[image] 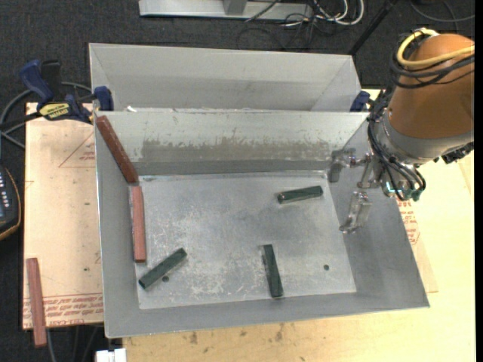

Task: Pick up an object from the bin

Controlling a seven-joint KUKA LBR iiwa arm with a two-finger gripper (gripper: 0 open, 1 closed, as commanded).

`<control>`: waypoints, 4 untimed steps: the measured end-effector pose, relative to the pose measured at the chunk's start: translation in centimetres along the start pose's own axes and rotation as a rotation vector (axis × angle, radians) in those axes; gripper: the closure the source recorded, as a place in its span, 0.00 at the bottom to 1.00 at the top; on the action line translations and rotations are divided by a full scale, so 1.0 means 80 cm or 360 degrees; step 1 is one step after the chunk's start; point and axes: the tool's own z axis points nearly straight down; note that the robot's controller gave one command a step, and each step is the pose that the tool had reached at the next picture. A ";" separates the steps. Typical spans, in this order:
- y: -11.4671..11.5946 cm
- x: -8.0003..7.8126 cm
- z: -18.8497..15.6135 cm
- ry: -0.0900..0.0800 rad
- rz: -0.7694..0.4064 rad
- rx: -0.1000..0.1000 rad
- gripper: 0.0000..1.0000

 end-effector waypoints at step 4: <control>0.008 -0.118 0.221 -0.0010 0.0540 -0.0002 0.00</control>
Offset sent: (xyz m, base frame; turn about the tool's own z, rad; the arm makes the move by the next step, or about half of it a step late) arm 0.0746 0.0031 -0.1752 0.2177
